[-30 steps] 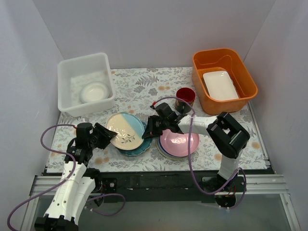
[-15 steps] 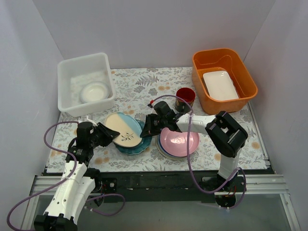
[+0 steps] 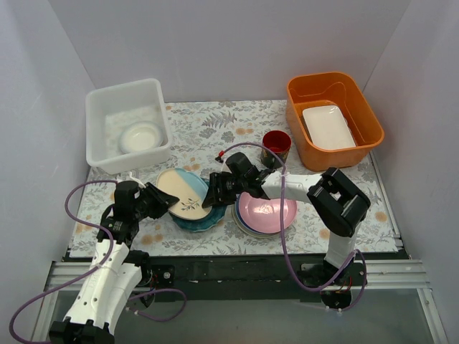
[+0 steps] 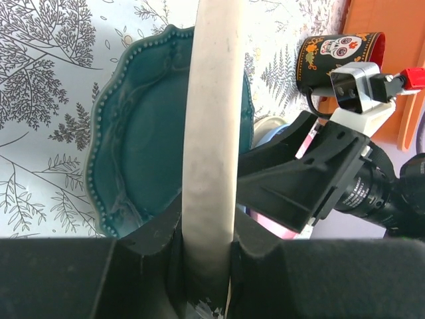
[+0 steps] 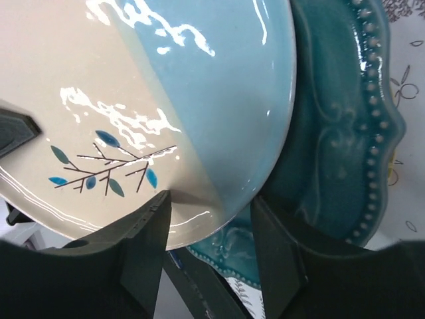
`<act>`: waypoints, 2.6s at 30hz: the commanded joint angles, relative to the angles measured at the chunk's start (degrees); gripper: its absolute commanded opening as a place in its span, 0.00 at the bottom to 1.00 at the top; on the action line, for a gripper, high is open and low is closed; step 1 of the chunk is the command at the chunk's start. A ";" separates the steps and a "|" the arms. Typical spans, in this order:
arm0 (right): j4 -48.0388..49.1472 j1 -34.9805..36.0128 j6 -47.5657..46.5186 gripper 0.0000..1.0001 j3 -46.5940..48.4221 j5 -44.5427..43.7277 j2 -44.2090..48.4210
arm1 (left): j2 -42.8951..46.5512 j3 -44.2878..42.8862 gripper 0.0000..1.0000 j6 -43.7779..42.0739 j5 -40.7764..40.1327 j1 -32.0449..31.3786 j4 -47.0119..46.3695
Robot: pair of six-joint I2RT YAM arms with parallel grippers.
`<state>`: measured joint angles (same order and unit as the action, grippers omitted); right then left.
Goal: Place the plates into the plastic bin on the countertop
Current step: Pick up the plate at the center of the board, then place the plate in the plastic bin.
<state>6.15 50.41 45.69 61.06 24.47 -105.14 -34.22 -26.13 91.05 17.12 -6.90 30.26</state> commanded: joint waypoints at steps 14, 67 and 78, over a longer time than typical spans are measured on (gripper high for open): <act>2.64 0.83 2.21 0.98 -3.49 -3.81 13.20 | 2.14 -4.63 0.00 2.29 0.36 -0.40 -0.38; 0.78 -6.11 0.10 0.98 -3.40 -1.71 24.91 | -5.85 -22.47 0.00 1.51 -5.35 -0.40 -1.78; 2.38 -6.38 0.19 0.98 -3.58 -0.73 22.35 | -18.33 -28.00 0.00 0.63 -1.40 0.13 -9.86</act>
<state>5.93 44.25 46.52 56.47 23.16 -83.81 -50.72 -47.94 91.68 12.14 -7.11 32.21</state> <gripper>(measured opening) 0.981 0.182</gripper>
